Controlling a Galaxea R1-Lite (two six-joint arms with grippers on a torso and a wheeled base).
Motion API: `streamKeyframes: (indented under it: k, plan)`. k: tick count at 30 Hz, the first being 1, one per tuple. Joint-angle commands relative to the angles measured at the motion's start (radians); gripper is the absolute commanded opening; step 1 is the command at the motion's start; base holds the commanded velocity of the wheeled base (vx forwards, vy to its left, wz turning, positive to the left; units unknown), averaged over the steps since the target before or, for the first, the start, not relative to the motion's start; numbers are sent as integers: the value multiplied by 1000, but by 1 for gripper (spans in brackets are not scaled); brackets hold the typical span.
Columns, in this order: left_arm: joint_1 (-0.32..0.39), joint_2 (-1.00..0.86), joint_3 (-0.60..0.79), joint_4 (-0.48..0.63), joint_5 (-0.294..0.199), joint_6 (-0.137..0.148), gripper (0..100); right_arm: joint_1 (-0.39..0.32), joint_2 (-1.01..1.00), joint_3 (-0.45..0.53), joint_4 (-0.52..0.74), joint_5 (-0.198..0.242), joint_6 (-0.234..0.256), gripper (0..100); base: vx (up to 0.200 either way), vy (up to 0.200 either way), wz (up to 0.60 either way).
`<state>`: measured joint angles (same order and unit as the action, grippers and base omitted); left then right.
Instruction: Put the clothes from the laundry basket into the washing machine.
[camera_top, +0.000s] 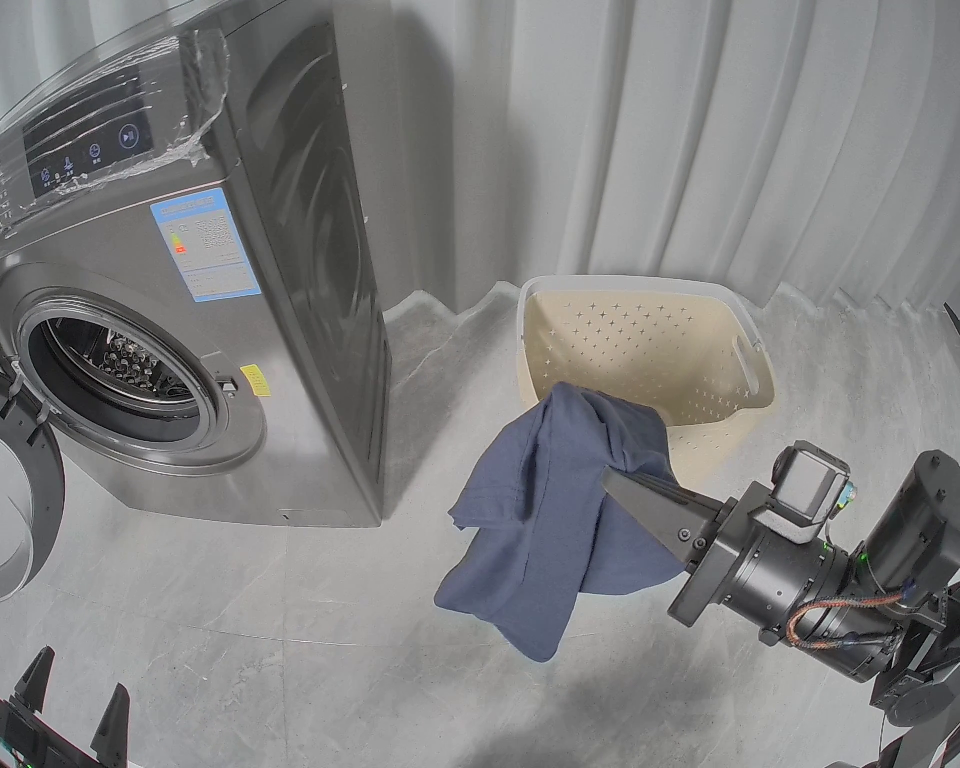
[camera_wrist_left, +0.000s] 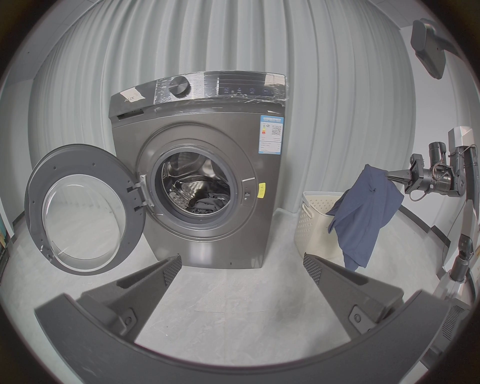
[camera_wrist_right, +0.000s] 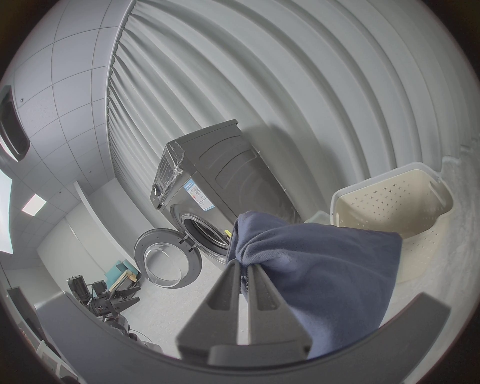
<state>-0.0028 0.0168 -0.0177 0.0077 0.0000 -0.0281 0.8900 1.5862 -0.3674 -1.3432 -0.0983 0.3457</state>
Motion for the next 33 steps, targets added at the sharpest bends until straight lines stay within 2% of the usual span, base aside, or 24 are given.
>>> streamKeyframes:
  k: [1,23,33]
  plan:
    - [0,-14,16,0,0,-1,100,1,0,-1,-22,0,-2,0,0,200,0]
    - [0,-14,15,0,0,-3,100,17,11,-1,-47,-1,-2,0,0,200,0]
    - [0,-14,15,0,0,-4,100,17,11,-1,-47,-1,-4,0,-20,0,0]
